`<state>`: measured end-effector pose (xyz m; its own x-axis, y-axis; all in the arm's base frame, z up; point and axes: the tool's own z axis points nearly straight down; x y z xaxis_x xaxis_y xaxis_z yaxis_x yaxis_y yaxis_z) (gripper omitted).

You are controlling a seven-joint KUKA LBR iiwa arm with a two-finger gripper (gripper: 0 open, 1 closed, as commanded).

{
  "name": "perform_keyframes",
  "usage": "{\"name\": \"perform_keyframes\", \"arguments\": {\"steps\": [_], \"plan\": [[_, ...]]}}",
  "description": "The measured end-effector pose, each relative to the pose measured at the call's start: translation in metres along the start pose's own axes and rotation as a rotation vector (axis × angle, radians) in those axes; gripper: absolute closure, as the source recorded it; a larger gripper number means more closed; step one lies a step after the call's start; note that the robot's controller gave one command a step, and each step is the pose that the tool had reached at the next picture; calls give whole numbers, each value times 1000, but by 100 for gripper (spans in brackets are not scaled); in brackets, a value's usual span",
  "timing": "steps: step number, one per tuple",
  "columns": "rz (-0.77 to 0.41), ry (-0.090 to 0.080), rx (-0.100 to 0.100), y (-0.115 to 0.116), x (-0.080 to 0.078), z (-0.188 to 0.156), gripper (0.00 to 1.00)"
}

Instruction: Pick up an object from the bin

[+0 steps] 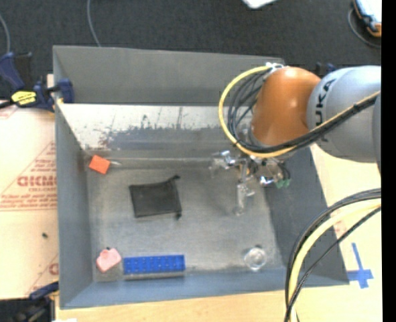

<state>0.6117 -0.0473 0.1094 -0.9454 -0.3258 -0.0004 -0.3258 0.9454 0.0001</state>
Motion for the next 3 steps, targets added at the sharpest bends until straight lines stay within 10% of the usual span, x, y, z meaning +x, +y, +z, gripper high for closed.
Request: {"name": "perform_keyframes", "arguments": {"steps": [1, 2, 3], "plan": [[10, -20, 7, 14, -49, -39, 0], [116, -3, 0, 39, -36, -44, 0], [-289, -21, 11, 84, -51, -5, 0]]}}
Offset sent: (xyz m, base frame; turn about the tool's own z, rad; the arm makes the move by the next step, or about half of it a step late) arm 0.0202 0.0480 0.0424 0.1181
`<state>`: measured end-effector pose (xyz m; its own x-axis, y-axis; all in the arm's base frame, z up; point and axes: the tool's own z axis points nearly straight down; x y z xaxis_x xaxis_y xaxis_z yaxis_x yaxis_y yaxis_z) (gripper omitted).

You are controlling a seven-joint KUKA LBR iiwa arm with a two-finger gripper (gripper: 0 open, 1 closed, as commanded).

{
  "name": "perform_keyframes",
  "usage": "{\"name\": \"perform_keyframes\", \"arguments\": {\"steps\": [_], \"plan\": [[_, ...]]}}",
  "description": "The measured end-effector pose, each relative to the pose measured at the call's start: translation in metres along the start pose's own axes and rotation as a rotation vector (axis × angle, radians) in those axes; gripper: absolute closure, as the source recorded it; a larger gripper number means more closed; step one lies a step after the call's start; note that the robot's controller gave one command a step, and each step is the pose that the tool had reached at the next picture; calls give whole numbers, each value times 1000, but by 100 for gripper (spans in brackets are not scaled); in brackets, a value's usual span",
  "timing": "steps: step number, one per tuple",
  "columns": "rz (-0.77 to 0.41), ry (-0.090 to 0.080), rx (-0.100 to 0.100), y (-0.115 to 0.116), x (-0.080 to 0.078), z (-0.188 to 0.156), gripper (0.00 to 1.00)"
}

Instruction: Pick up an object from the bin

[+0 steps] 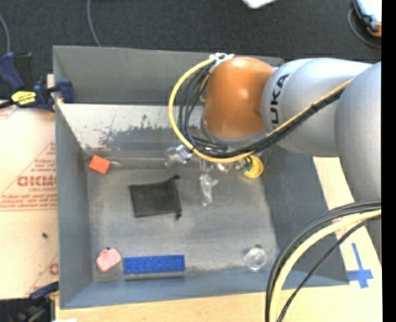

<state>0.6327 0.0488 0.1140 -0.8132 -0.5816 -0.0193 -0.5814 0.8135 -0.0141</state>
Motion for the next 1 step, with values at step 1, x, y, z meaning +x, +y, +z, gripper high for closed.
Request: {"name": "perform_keyframes", "arguments": {"steps": [1], "plan": [[170, 8, -8, 0, -24, 40, 0]]}}
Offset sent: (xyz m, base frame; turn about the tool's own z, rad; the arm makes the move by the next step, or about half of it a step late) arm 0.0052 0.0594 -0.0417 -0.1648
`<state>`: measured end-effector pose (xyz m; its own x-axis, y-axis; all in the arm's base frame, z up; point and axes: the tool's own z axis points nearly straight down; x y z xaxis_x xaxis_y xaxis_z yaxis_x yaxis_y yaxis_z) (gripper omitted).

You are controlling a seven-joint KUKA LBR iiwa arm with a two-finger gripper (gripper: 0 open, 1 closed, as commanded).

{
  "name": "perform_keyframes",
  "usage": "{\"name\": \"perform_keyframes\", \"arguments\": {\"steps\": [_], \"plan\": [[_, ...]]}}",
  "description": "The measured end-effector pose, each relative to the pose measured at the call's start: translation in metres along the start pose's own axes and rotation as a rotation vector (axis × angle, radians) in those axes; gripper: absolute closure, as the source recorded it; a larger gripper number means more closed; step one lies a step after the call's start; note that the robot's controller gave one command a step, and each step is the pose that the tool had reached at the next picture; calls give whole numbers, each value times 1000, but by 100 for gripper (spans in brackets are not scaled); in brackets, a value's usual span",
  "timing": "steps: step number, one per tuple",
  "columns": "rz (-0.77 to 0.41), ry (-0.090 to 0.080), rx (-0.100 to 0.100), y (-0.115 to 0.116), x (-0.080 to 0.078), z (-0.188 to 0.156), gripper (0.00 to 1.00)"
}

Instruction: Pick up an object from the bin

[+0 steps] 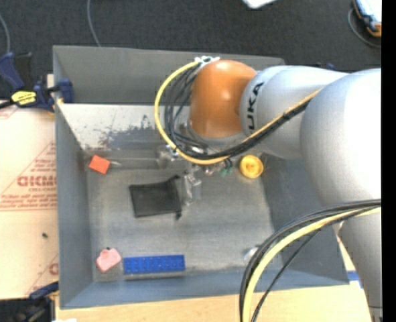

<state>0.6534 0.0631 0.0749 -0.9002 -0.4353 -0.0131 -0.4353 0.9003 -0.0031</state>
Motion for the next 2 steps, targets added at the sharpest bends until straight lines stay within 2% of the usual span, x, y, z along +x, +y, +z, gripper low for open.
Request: {"name": "perform_keyframes", "arguments": {"steps": [1, 2], "plan": [[-333, -12, 10, 46, -7, 1, 100], [-333, -12, 10, 46, -7, 1, 100]]}}
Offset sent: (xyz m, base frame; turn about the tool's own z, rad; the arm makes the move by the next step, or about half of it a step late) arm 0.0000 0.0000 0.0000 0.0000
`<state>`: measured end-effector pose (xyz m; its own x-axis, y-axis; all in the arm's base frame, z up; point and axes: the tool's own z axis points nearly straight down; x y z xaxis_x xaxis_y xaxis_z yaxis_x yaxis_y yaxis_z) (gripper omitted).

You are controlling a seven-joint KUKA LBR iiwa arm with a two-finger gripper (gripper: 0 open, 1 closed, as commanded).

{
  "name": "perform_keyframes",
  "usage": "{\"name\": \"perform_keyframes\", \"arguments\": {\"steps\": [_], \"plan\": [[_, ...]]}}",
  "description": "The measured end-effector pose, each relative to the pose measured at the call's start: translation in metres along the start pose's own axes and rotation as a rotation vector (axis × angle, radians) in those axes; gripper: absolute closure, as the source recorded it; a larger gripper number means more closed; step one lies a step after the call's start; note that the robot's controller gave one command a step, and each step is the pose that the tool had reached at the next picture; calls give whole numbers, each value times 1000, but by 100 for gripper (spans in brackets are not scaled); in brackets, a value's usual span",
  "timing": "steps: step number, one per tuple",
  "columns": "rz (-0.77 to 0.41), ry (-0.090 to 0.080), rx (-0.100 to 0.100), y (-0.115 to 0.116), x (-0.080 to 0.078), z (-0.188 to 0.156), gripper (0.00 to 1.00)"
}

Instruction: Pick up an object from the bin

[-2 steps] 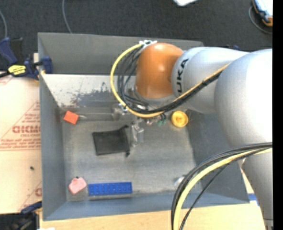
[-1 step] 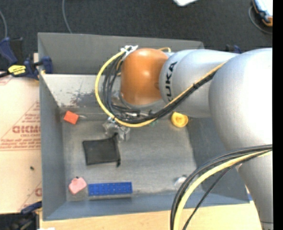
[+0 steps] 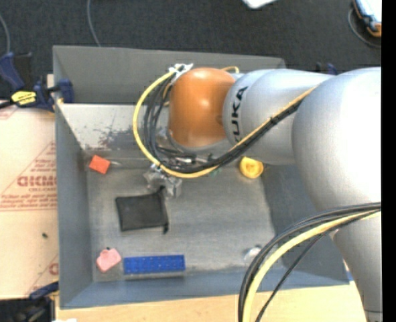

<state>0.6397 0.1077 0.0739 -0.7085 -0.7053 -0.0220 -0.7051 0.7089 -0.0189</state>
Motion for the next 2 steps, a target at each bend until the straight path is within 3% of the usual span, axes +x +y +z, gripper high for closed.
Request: {"name": "perform_keyframes", "arguments": {"steps": [2], "plan": [[1, 0, -1, 0, 0, 0, 100]]}}
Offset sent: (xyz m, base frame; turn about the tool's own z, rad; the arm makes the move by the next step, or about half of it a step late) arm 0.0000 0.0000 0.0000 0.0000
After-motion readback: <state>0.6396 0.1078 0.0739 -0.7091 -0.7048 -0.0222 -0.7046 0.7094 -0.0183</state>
